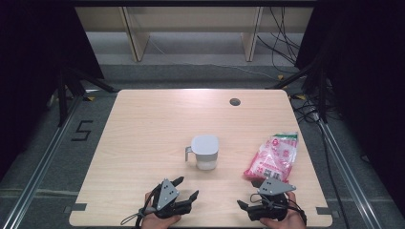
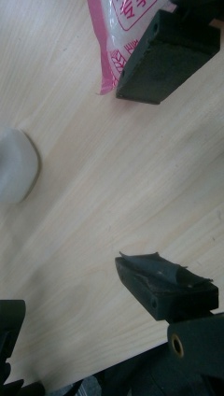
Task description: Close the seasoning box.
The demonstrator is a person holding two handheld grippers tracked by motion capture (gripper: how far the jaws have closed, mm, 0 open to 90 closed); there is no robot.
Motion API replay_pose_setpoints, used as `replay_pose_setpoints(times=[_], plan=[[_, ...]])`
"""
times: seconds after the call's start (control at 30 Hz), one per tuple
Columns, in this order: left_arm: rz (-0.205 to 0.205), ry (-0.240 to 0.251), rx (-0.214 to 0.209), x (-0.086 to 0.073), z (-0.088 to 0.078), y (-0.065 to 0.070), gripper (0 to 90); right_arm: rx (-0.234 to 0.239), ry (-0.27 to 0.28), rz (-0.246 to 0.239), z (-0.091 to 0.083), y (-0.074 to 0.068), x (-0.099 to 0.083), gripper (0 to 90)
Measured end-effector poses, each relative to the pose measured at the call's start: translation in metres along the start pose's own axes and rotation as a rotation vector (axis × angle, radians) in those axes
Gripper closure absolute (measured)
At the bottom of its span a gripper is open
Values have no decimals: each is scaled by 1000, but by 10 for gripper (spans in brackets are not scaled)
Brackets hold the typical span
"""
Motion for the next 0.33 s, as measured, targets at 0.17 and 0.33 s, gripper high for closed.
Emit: replay_pose_setpoints(times=[0.17,0.33], plan=[[11,-18,3,0,0,0,295,21,-10,-19,1,-1,0,171],[26,-20,-9,1,1,0,283,2,-7,-19,2,0,-1,171]])
Point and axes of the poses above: each handheld gripper's, and its own axes: z roughly forward along the jaws, x roughly out of its top, y roughly to its right, the point moved 2 cm from there along z, roughly forward along the jaws, and after that the axes turned 13 degrees about -x, right-handed, at the moved point
